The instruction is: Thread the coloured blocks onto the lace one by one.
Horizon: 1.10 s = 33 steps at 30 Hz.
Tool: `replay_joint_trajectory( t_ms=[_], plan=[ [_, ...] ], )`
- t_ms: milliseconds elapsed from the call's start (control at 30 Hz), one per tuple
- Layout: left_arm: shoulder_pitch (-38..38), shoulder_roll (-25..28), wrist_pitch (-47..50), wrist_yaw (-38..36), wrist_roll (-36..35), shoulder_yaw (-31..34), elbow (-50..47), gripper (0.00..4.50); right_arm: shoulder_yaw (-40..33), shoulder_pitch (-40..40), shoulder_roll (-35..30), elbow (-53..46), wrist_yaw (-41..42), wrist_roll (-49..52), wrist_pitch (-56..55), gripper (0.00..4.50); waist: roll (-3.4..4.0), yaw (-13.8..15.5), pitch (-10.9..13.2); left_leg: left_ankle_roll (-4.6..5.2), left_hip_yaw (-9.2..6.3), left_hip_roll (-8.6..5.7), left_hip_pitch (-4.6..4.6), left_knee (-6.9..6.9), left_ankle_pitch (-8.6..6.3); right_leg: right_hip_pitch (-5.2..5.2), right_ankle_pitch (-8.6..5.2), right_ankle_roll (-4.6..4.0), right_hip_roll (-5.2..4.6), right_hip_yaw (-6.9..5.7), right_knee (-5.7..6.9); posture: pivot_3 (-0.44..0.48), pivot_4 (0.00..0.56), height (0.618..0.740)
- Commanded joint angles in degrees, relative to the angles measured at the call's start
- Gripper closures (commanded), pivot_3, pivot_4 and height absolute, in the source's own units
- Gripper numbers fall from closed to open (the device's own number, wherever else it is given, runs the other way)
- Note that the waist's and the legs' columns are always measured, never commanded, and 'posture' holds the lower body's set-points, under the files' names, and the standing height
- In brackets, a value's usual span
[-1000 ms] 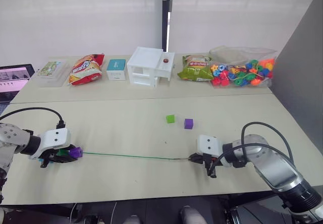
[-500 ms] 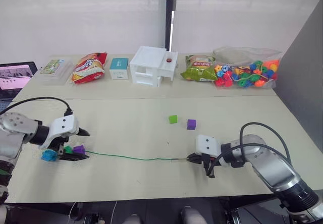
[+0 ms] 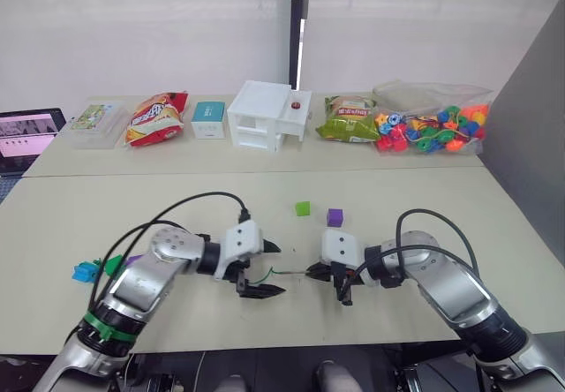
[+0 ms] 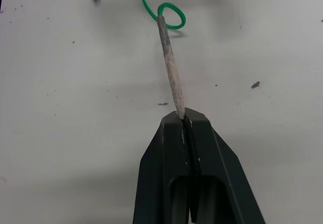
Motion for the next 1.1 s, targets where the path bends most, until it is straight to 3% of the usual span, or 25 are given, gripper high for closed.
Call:
replay_joint_trajectory(
  t_ms=[33, 100, 133, 567, 1000, 1033, 1100],
  plan=[
    [-1.2, -1.2, -1.3, 1.1, 0.9, -0.3, 0.7, 0.03, -0.1, -1.0, 0.2, -2.5, -0.4, 0.4, 1.0, 4.50, 0.00, 0.1, 0.0, 0.00, 0.00, 0.00, 0.00, 0.00, 0.00, 0.00, 0.00, 0.00, 0.01, 0.00, -0.01, 0.000, 0.150, 0.740],
    [-1.0, -1.0, -2.8, 0.3, 2.1, -1.3, 1.9, 0.03, -0.2, -1.0, 0.2, -2.9, -0.5, 0.5, 1.5, 4.50, 0.00, 0.3, 0.0, 0.00, 0.01, -0.01, 0.00, 0.01, 0.00, 0.01, 0.00, 0.00, -0.01, 0.00, -0.02, 0.000, 0.150, 0.740],
    [-1.0, -1.0, -3.6, 0.2, 2.5, -1.4, 2.5, 0.28, -0.2, -1.0, 0.1, -3.1, -0.6, 0.6, 1.6, 4.50, 0.00, 0.4, 0.0, 0.00, 0.01, -0.01, 0.00, 0.01, 0.00, 0.02, 0.00, 0.00, -0.01, 0.00, -0.03, 0.000, 0.150, 0.740],
    [-2.4, -2.7, -3.3, -0.4, 1.6, -1.0, 3.8, 4.46, -0.2, -1.2, 0.1, -3.6, -0.8, 0.7, 2.6, 4.50, 0.00, 0.5, 0.0, 0.00, 0.01, -0.02, 0.00, 0.02, 0.00, 0.02, 0.00, 0.00, -0.02, 0.00, -0.03, 0.000, 0.150, 0.740],
    [-1.4, -1.6, -2.2, -1.7, 1.1, -1.2, 1.9, 4.46, -0.7, 0.2, -0.2, -4.1, -2.6, 0.5, 3.2, 4.50, -0.01, 0.5, 0.0, 0.00, 0.00, -0.02, -0.01, 0.02, 0.00, 0.03, 0.00, 0.00, -0.03, -0.01, -0.03, 0.000, 0.150, 0.740],
    [-1.2, -1.2, -2.1, -2.0, 1.2, -1.2, 1.8, 4.50, -1.7, 1.0, 0.2, -4.8, -3.6, 0.9, 3.7, 3.96, -0.01, 0.5, 0.0, 0.00, 0.00, -0.02, -0.01, 0.02, 0.00, 0.03, 0.00, 0.00, -0.02, -0.01, -0.03, 0.000, 0.150, 0.740],
    [-1.1, -0.4, -1.9, -2.2, 1.5, -1.3, 1.4, 4.50, -4.1, 3.9, 0.5, -7.6, -5.8, 2.3, 5.9, 3.32, -0.01, 0.5, 0.0, 0.00, 0.00, -0.02, -0.02, 0.01, 0.00, 0.02, 0.00, 0.00, -0.02, -0.01, -0.03, 0.000, 0.150, 0.740]
  ],
)
